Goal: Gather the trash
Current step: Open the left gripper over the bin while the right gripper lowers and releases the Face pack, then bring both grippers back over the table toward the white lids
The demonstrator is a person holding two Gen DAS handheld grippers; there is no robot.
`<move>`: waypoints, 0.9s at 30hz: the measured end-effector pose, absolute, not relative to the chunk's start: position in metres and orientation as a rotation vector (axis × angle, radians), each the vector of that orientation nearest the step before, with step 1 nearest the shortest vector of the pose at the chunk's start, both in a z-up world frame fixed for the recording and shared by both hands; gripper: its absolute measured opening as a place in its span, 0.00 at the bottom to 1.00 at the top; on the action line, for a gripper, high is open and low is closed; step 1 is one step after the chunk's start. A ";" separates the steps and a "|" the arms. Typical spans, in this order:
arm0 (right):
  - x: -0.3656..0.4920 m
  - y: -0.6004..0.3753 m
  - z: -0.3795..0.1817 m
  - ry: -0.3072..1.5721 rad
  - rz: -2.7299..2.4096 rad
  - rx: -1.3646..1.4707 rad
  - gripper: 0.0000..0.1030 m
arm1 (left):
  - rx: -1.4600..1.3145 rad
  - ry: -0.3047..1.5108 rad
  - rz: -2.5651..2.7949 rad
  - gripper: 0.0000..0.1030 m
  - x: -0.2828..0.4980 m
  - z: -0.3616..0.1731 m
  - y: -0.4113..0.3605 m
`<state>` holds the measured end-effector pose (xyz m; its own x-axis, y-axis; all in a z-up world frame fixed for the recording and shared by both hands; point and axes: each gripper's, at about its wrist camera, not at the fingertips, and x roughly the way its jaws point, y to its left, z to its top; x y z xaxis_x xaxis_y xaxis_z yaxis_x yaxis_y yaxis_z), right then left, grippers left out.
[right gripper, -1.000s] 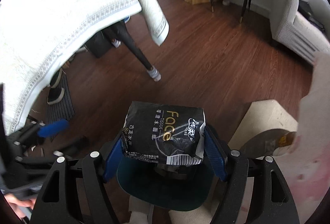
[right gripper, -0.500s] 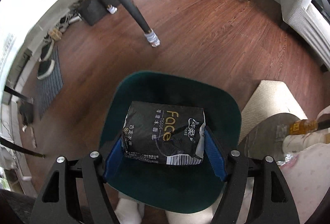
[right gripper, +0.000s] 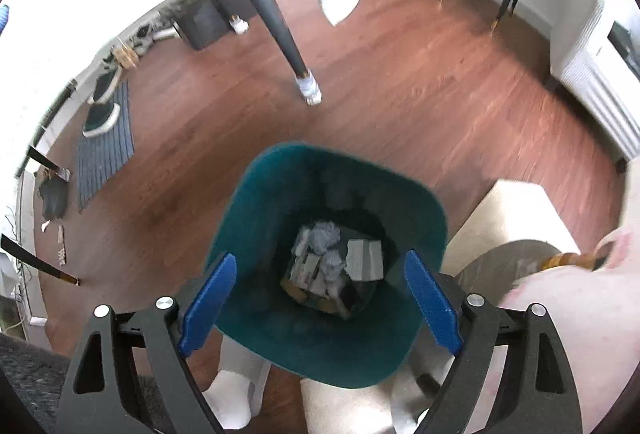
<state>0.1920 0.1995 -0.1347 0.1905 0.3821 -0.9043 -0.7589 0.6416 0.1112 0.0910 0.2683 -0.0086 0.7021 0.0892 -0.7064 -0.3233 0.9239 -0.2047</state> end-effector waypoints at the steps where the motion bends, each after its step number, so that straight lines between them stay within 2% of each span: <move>1: 0.191 0.196 -0.124 1.092 0.841 -0.393 0.76 | -0.323 0.752 0.230 0.39 0.092 -0.005 0.264; 11: 0.191 0.133 -0.043 0.873 0.798 -0.344 0.67 | -0.290 0.679 0.167 0.41 0.106 0.020 0.216; 15: 0.199 0.103 -0.027 0.848 0.772 -0.292 0.66 | -0.289 0.654 0.137 0.42 0.112 0.027 0.198; 22: 0.214 0.050 -0.011 0.826 0.703 -0.236 0.66 | -0.253 0.653 0.072 0.51 0.131 0.030 0.155; 27: 0.222 0.011 -0.004 0.807 0.629 -0.212 0.66 | -0.215 0.657 0.018 0.53 0.142 0.029 0.125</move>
